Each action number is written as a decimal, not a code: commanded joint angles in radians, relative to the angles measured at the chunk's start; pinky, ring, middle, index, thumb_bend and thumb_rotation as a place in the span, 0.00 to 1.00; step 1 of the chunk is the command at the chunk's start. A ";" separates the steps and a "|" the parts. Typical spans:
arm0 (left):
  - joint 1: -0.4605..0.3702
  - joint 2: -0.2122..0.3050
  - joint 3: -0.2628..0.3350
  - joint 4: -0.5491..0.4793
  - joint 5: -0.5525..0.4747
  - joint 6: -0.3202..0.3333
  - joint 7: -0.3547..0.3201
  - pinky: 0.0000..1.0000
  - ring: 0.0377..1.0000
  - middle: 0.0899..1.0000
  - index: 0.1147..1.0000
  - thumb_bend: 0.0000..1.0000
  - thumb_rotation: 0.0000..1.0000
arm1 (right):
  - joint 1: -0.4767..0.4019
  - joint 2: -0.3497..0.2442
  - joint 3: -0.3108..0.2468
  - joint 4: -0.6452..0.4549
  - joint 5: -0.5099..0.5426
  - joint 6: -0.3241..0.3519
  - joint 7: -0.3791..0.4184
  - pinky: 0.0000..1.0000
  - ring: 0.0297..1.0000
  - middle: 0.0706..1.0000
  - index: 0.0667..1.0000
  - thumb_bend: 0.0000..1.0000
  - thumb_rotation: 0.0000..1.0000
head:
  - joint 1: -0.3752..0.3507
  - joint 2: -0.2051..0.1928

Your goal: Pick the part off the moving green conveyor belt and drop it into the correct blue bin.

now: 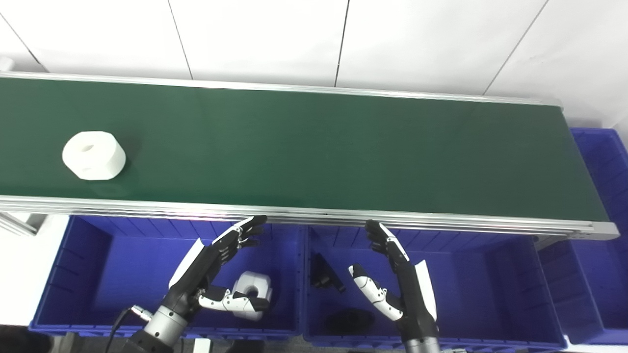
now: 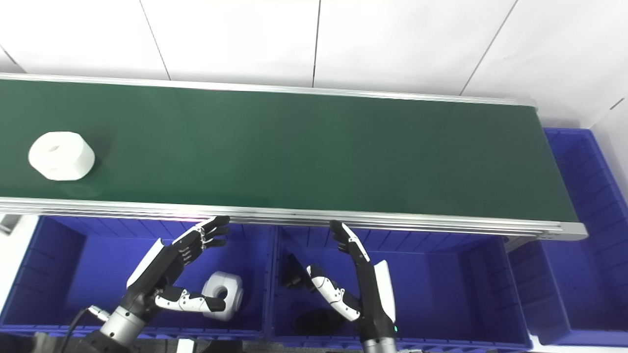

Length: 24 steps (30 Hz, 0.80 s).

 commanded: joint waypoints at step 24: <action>-0.034 0.080 -0.132 -0.004 0.107 -0.037 0.273 0.81 0.89 0.92 0.85 0.74 0.24 | -0.034 -0.080 0.041 0.110 0.038 -0.137 -0.072 0.78 0.82 0.83 0.84 0.56 0.46 | 0.118 -0.196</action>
